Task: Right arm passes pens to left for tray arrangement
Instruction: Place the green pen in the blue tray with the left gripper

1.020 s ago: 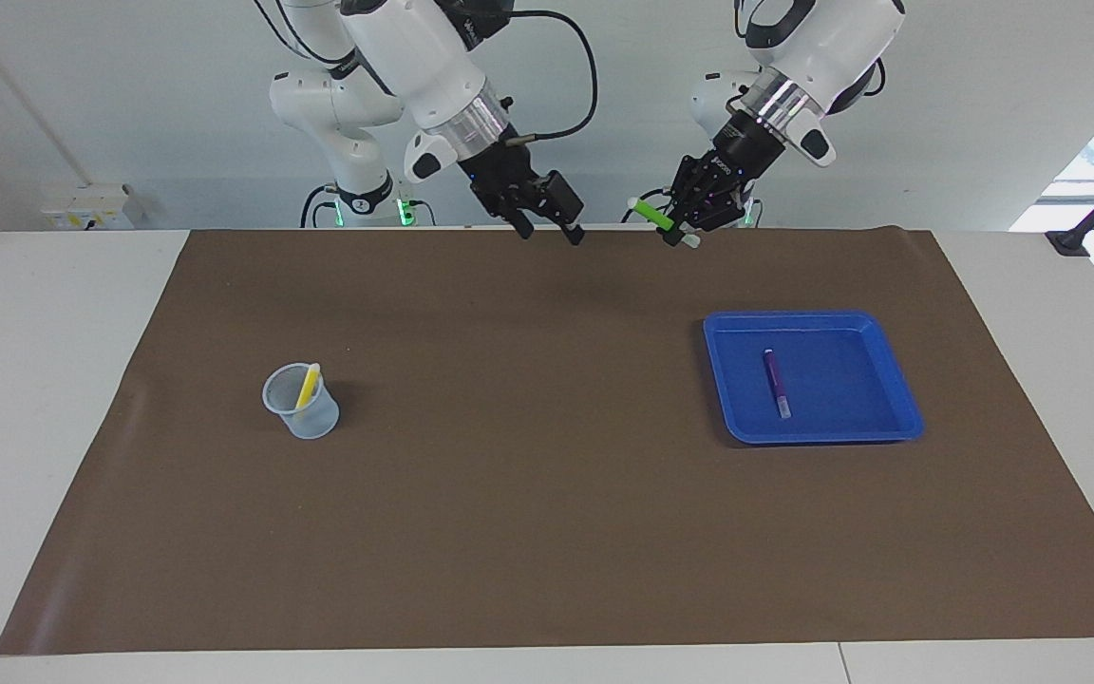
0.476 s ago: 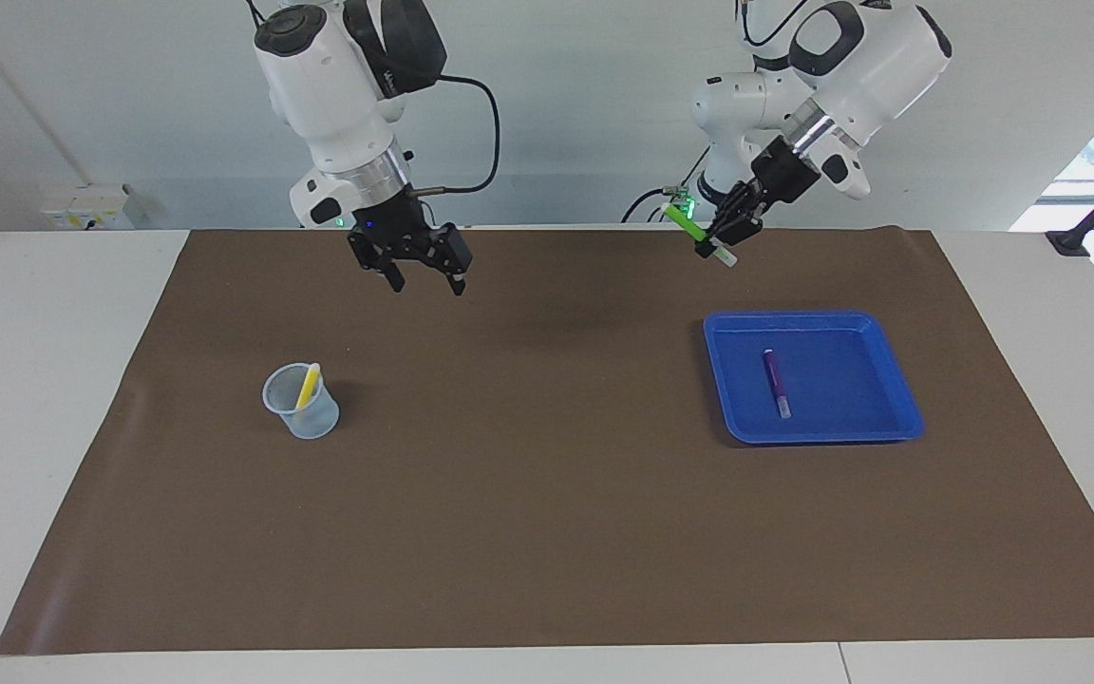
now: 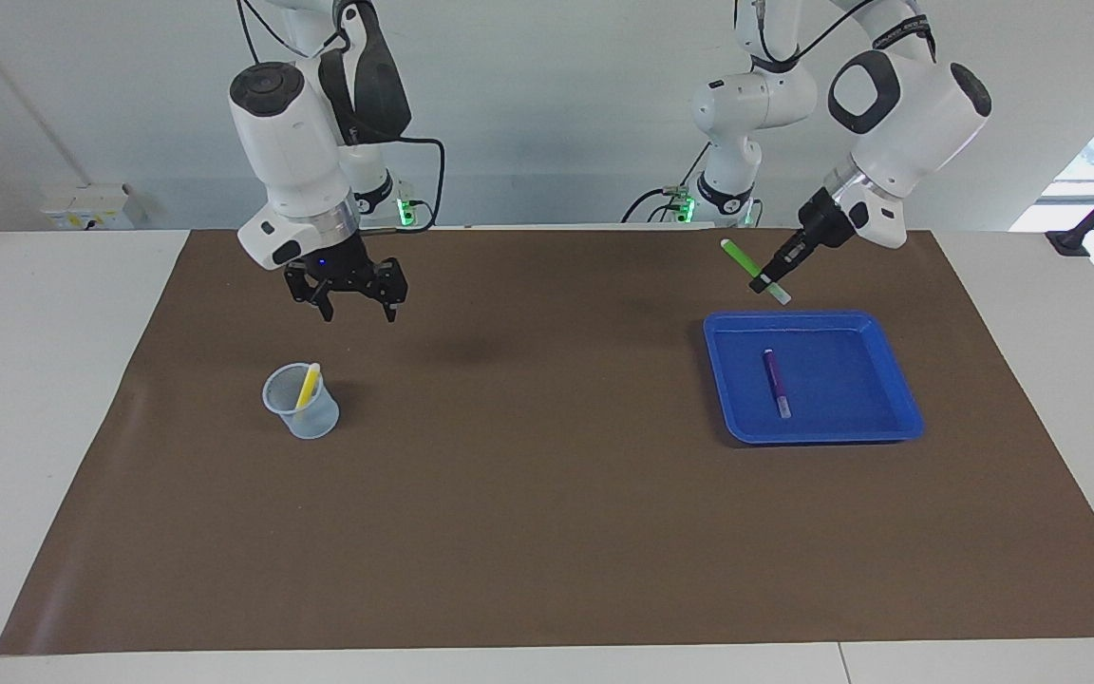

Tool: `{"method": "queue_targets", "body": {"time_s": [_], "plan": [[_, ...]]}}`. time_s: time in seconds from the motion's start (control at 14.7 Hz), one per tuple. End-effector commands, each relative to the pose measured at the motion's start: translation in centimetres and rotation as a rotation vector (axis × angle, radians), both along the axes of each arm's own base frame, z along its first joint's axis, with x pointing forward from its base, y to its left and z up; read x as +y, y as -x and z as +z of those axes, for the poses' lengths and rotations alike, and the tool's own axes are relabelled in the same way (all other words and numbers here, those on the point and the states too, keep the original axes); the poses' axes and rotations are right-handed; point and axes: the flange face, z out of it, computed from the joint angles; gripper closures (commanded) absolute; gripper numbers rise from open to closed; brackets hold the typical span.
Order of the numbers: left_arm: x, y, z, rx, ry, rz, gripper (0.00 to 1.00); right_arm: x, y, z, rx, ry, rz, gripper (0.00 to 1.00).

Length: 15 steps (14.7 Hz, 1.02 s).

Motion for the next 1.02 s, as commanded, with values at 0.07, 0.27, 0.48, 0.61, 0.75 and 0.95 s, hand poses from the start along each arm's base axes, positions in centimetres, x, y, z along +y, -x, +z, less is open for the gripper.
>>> {"method": "queue_targets", "body": {"time_s": [0.07, 0.27, 0.48, 0.61, 0.75, 0.95], "plan": [[1.4, -4.8, -5.1, -0.001, -0.146, -0.272, 1.00, -1.0, 1.1, -3.5, -0.023, 0.116, 0.101, 0.17], [2.1, -6.0, -8.5, -0.014, -0.190, -0.336, 1.00, -1.3, 1.5, -5.6, -0.035, 0.209, 0.182, 0.21], [2.8, -6.5, -11.2, -0.005, -0.229, -0.391, 1.00, -1.4, 1.9, -7.2, -0.051, 0.261, 0.248, 0.24], [3.2, -6.6, -11.8, -0.008, -0.231, -0.394, 1.00, -1.5, 2.0, -7.9, -0.063, 0.298, 0.293, 0.26], [3.4, -6.4, -12.1, -0.007, -0.230, -0.390, 1.00, -1.5, 2.0, -8.0, -0.064, 0.302, 0.296, 0.29], [3.9, -6.2, -12.5, -0.015, -0.231, -0.380, 1.00, -1.8, 1.8, -8.1, -0.093, 0.288, 0.299, 0.31]]}}
